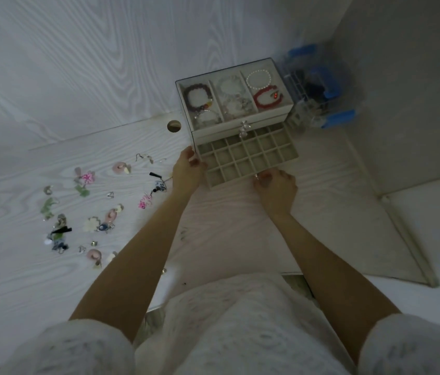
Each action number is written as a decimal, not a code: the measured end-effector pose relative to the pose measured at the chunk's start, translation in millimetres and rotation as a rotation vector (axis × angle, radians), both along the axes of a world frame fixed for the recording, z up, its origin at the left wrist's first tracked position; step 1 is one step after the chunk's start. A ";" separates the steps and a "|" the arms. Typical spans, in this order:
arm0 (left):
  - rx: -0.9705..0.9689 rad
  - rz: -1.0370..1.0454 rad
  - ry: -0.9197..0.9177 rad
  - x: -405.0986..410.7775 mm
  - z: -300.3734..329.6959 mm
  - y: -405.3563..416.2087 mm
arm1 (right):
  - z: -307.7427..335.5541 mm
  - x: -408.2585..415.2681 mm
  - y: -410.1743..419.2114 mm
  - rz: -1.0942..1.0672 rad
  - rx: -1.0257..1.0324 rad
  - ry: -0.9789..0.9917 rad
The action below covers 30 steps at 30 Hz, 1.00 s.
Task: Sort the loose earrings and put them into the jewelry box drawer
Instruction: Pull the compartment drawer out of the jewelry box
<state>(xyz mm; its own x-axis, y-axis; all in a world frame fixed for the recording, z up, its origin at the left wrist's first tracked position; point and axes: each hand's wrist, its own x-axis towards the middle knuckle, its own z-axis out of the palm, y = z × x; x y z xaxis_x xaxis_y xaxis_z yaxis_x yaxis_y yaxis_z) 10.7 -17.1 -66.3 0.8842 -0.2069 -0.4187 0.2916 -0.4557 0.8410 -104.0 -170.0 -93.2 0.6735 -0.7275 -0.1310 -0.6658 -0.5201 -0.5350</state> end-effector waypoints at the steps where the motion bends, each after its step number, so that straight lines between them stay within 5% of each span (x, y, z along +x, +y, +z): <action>1: -0.002 -0.023 -0.009 -2.0 -1.2 1.0 | 0.3 -0.2 0.2 0.001 0.006 0.000; 27: 0.006 -0.063 -0.139 -22.7 -0.7 3.0 | 4.4 -20.5 9.5 0.027 0.022 0.020; 30: -0.007 -0.028 -0.314 -52.9 22.0 23.2 | 12.0 -38.2 8.4 0.077 0.033 -0.055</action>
